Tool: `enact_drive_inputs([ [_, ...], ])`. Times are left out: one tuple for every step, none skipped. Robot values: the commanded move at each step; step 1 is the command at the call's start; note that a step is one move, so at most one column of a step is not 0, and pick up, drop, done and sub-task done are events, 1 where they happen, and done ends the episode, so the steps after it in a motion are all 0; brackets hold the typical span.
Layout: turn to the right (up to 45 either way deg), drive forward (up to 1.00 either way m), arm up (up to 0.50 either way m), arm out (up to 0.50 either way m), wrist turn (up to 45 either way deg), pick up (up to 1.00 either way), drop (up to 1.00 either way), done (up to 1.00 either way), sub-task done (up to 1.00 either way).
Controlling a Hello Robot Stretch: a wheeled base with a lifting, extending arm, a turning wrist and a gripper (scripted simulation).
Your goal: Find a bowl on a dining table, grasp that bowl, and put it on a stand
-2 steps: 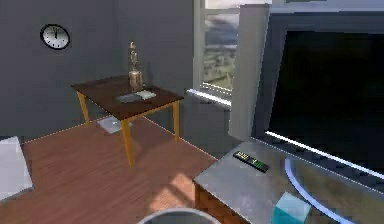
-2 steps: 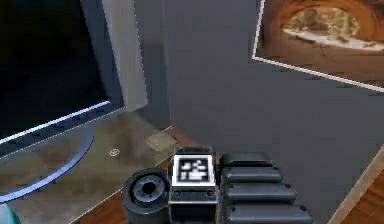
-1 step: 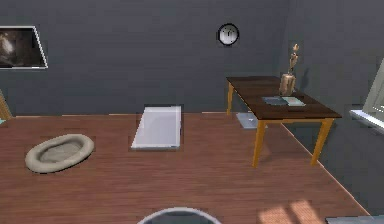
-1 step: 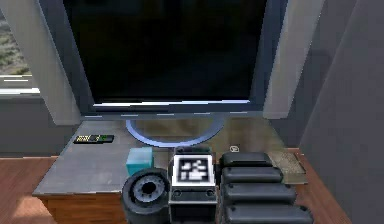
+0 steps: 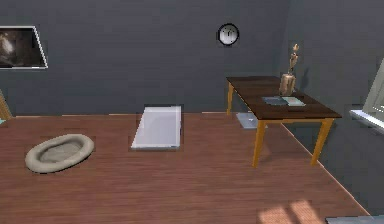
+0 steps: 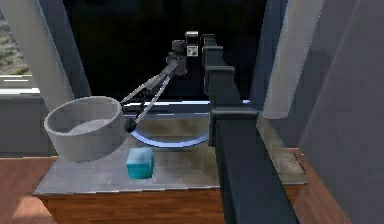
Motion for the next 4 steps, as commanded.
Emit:
enact_drive_inputs([
  [0.0, 0.00, 0.00, 0.00, 45.0, 0.00, 0.00, 0.00, 0.00],
  [0.0, 0.00, 0.00, 0.00, 45.0, 0.00, 0.00, 0.00, 0.00],
  [0.0, 0.00, 0.00, 0.00, 45.0, 0.00, 0.00, 0.00, 0.00],
  [0.0, 0.00, 0.00, 0.00, 0.0, 0.00, 1.00, 0.00, 0.00],
])
